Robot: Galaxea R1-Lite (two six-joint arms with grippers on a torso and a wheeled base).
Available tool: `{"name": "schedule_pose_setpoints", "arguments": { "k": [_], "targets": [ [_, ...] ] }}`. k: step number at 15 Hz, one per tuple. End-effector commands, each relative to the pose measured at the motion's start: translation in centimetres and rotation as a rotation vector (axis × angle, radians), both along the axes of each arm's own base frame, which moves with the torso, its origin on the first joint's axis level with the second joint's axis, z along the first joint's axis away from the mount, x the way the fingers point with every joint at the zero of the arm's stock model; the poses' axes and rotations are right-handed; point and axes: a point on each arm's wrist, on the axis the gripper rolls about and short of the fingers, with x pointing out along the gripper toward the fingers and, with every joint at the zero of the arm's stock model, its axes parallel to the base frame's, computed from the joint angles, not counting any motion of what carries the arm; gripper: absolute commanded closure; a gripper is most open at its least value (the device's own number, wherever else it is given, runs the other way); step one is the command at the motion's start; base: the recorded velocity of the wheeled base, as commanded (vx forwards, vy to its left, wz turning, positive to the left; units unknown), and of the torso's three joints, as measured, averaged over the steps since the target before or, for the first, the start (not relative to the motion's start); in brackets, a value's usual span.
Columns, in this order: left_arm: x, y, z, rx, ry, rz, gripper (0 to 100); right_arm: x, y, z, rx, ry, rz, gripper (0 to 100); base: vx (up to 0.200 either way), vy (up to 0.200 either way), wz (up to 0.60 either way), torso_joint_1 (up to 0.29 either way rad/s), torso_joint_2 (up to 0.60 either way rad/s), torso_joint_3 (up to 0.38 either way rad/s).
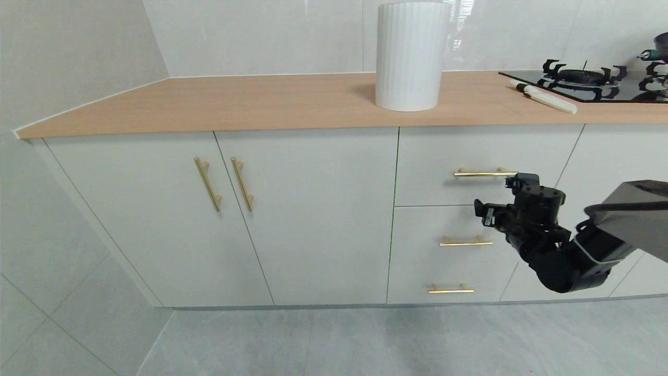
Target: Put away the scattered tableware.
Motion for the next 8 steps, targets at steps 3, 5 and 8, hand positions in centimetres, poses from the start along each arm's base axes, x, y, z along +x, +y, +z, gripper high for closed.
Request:
{"name": "schedule_pose_setpoints", "arguments": {
  "k": [3, 5, 8],
  "targets": [
    [0.0, 0.0, 0.0, -0.002, 0.000, 0.001, 0, -11.2, -1.2, 9.5, 0.020, -0.142, 0.005, 0, 0.000, 0.000, 0.00, 0.000, 0.00, 0.000],
    [0.0, 0.0, 0.0, 0.000, 0.000, 0.001, 0, -16.3, -2.3, 11.1, 0.009, -0.181, -0.055, 0, 0.000, 0.000, 0.00, 0.000, 0.00, 0.000],
    [0.0, 0.0, 0.0, 0.000, 0.000, 0.001, 0, -22.7, -3.5, 11.7, -0.044, -0.225, -0.057, 0, 0.000, 0.000, 0.00, 0.000, 0.00, 0.000]
  ]
}}
